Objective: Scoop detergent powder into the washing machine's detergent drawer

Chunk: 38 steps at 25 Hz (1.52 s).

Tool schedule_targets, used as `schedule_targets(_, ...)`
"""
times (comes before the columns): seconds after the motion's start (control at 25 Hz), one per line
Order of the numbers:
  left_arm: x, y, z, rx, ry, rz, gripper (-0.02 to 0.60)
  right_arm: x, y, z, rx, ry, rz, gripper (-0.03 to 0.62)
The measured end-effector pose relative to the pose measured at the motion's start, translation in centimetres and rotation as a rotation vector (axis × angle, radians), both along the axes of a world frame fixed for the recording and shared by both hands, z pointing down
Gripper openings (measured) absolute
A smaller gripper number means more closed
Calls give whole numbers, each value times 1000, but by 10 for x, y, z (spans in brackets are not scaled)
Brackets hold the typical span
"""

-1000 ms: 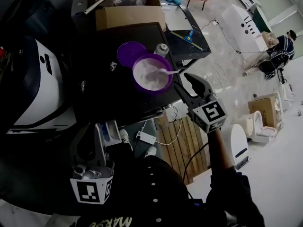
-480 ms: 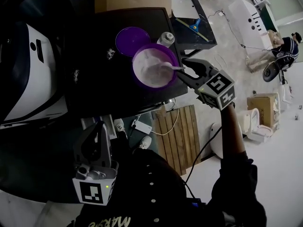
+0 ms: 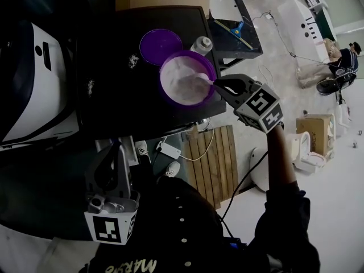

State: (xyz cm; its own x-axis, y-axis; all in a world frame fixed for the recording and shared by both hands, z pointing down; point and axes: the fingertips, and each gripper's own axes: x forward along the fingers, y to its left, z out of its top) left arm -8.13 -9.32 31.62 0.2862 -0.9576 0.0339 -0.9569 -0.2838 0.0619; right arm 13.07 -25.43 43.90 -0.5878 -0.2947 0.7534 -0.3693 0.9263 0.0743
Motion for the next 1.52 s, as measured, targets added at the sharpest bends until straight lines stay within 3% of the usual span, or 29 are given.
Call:
schedule_targets(0.2, 3, 0, 1, -6, 5, 0, 15, -2, 5, 3, -27, 35, -24, 34)
schedule_targets(0.4, 1, -1, -1, 0, 4, -9, 15, -5, 16, 6, -149, 85, -20, 34)
schedule_targets(0.64, -2, -3, -3, 4, 0, -17, 15, -6, 21, 8, -258, 82, 49, 34)
schedule_targets(0.76, -4, -2, -4, 3, -2, -21, 15, -6, 19, 8, -322, 29, 118, 34)
schedule_targets(1.0, -6, -2, -14, 32, -11, -34, 15, -2, 16, -1, -482, -276, 367, 34)
schedule_targets(1.32, -9, 3, -36, 75, -37, -73, 15, -1, 21, -20, -575, -727, 641, 34)
schedule_targets(1.44, -7, 8, -42, 86, -52, -78, 15, -5, 27, -30, -618, -913, 684, 34)
schedule_targets(1.52, -5, 11, -46, 98, -63, -82, 15, -5, 33, -29, -623, -964, 703, 34)
